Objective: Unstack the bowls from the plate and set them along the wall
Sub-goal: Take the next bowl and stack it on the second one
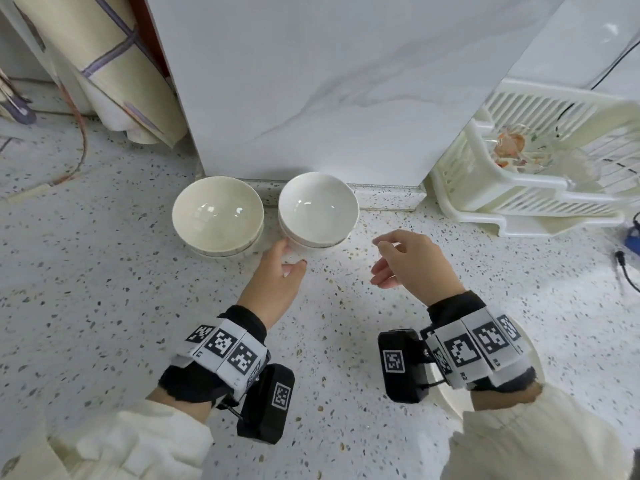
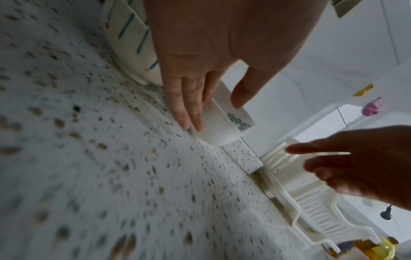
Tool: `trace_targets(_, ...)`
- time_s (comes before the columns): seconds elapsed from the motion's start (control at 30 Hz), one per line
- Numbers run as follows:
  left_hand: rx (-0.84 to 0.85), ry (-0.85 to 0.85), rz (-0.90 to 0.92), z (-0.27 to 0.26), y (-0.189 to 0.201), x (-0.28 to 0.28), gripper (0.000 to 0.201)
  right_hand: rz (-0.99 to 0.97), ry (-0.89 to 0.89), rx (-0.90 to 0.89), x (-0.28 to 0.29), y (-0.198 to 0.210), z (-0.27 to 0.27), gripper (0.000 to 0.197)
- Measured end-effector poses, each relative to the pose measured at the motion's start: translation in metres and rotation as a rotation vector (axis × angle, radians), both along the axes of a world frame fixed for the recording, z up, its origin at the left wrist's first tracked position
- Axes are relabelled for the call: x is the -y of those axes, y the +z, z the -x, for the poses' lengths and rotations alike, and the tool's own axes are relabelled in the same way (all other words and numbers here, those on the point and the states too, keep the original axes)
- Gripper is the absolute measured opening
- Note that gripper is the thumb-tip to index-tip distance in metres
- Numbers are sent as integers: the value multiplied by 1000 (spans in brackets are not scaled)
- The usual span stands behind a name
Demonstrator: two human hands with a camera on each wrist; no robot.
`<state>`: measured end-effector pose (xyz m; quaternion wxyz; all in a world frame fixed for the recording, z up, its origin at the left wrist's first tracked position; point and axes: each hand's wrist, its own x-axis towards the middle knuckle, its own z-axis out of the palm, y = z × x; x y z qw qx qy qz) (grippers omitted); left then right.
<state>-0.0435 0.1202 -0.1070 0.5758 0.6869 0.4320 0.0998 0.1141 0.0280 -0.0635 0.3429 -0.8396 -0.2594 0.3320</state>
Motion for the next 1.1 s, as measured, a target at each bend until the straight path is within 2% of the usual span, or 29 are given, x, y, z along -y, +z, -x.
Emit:
trace_targets(0.13,-46,4,3,-3,-1,33,46,-31,7,53,47,9,-20,26)
trace_targets(0.27,-55,10,-2,-17,-3,75,39,-21,8,214,105,8,-45,26)
trace_targets(0.47,-35,-96,-84,-54,-2,147,36,41,2,410,185,-10,-79,31)
trace_targets(0.53,-35,-128,-102,-66,-2,167,39,77,16,418,205,-19,-84,35)
trace_targets(0.67,-108,-100,-194,-78,-4,186,43,125,53,224,228,-31,-81,43)
trace_targets(0.83,-210,-103,-151,-73,-7,192,41,143,75,-161,229,-44,-71,38)
trace_targets(1.0,-173,-82,-89,-67,-9,190,42,114,-1,-193,214,-51,-71,38)
trace_targets(1.1,-134,-61,-60,-65,-11,180,47,40,-66,-285,198,-52,-72,34)
